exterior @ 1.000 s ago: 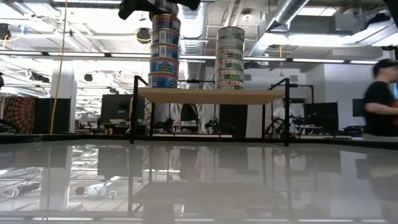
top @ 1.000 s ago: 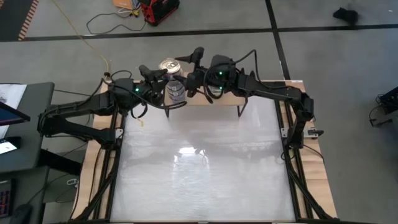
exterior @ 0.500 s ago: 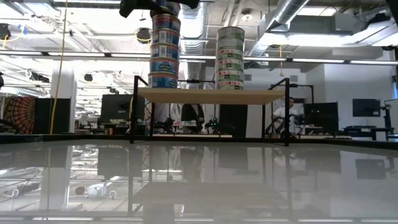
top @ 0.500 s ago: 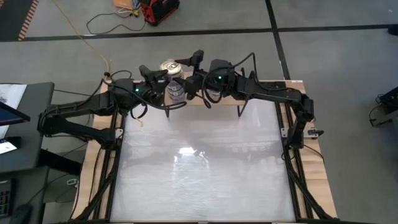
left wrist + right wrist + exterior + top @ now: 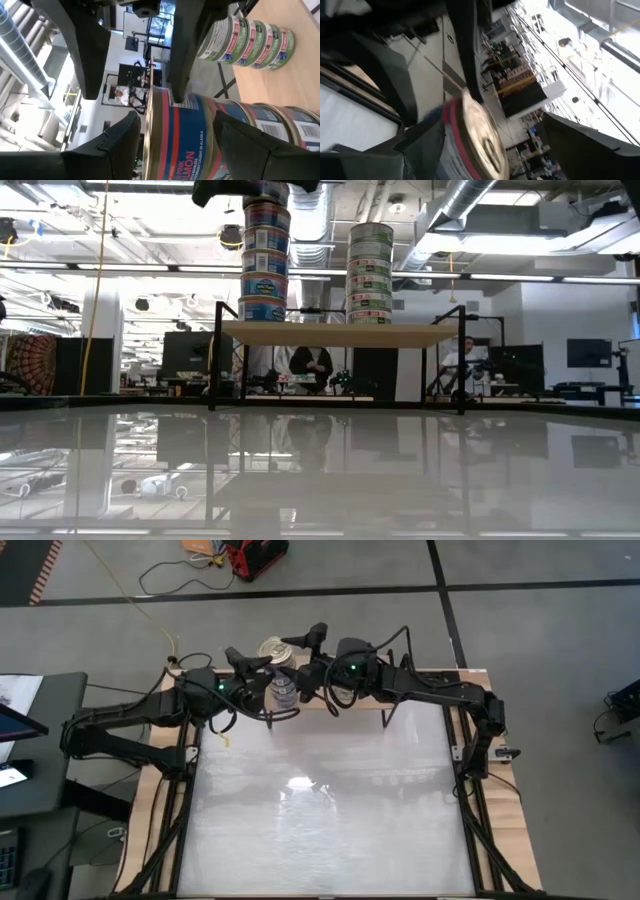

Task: Stack canned seafood by type on shelf
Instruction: Stack the blue tuna can on top of the other blue tuna can on the shelf, then return to Home Position

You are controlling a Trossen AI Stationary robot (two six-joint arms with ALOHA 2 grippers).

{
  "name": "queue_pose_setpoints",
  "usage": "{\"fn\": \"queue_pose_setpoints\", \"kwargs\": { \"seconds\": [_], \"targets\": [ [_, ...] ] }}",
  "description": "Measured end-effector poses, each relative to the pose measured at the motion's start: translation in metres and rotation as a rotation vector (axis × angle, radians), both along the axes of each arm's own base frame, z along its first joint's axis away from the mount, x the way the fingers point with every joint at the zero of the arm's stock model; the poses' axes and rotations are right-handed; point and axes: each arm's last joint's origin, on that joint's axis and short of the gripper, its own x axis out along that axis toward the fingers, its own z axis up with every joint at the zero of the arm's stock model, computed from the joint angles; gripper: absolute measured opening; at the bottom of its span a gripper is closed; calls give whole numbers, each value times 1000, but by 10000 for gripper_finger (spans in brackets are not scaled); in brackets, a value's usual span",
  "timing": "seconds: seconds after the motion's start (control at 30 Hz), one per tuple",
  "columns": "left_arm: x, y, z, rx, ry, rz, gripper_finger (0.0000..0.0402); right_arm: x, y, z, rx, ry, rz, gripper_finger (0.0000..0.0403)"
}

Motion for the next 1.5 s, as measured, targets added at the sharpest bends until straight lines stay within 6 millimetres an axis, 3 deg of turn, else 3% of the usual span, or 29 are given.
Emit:
{"fn": "queue_pose_setpoints", "kwargs": {
  "seconds": [0.17, 0.43, 0.7, 0.87, 1.13, 1.5],
  "targets": [
    [0, 0, 1, 2, -7, -3, 241, 1, 4, 0, 2, -3, 41, 363],
    [0, 0, 2, 3, -18, -2, 241, -2, -12, 0, 39, -17, 2, 363],
    [1, -6, 1, -35, -42, -26, 240, -4, 2, 5, 35, -17, 31, 363],
    [-1, -16, 1, -91, -80, -53, 240, -29, 10, 23, 65, 9, 3, 363],
    [-22, -36, 11, -278, -249, -180, 240, -97, 22, 55, 315, 23, -28, 363],
    [-24, -57, -6, -829, -253, -424, 240, -145, 57, 41, 677, 57, 31, 363]
  ]
}}
